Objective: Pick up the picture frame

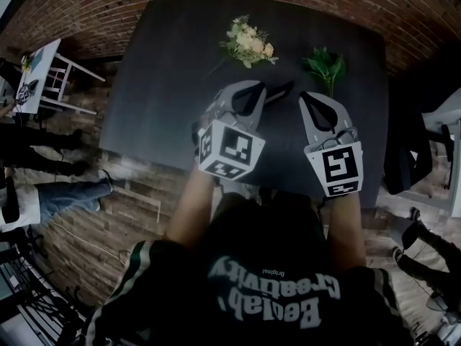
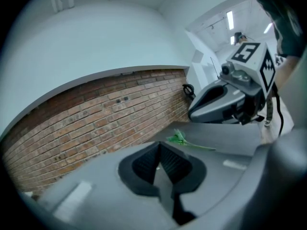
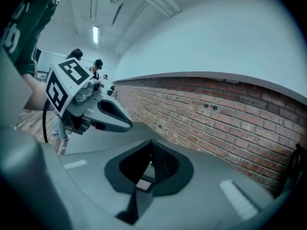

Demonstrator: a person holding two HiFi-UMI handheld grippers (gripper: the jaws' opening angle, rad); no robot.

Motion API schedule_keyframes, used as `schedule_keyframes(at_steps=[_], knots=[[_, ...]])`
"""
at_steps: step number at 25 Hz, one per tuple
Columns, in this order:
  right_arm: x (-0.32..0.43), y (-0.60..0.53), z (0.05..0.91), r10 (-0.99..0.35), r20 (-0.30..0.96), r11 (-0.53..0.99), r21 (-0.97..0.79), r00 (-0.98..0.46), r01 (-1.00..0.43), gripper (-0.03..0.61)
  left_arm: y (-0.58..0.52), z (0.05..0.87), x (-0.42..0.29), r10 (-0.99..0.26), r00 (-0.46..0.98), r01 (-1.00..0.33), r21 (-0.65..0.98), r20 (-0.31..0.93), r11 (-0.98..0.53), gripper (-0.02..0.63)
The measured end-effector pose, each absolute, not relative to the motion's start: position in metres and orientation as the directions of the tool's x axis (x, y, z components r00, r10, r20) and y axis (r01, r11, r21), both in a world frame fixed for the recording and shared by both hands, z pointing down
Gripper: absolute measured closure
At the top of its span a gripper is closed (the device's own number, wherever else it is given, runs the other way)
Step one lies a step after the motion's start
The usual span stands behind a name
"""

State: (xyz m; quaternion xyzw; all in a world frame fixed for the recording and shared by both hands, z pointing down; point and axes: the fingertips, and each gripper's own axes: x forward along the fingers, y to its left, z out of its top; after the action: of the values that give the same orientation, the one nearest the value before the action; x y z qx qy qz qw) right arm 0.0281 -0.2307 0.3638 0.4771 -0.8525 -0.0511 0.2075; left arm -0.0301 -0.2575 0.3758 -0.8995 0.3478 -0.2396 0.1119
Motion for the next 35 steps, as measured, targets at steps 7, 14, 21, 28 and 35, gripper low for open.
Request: schedule_keyframes(at_steps=[7,14,21,28,35], knots=[[0.039,-0.247,0.369,-0.826,0.311,0.550,0.268,-0.469,-0.791,0.572,-0.266,0.388,-0.019,-0.663,0.639,-0.558,-0.360,0.390,-0.748,0.611],[0.046,-0.257,0.381,-0.801,0.330,0.583,0.243,-0.499,-0.775,0.571,-0.271,0.413,-0.012,-0.621,0.625,-0.540,-0.314,0.473,-0.781,0.555],[0.055,-0.267,0.394,-0.784,0.345,0.603,0.222,-0.516,-0.766,0.572,-0.280,0.437,0.000,-0.577,0.605,-0.510,-0.289,0.548,-0.810,0.517],[0.059,-0.272,0.402,-0.769,0.355,0.619,0.209,-0.531,-0.757,0.571,-0.283,0.462,0.010,-0.525,0.584,-0.456,-0.284,0.619,-0.843,0.497],[0.061,-0.278,0.410,-0.757,0.368,0.632,0.203,-0.540,-0.748,0.572,-0.287,0.486,0.014,-0.470,0.567,-0.405,-0.268,0.676,-0.874,0.477]])
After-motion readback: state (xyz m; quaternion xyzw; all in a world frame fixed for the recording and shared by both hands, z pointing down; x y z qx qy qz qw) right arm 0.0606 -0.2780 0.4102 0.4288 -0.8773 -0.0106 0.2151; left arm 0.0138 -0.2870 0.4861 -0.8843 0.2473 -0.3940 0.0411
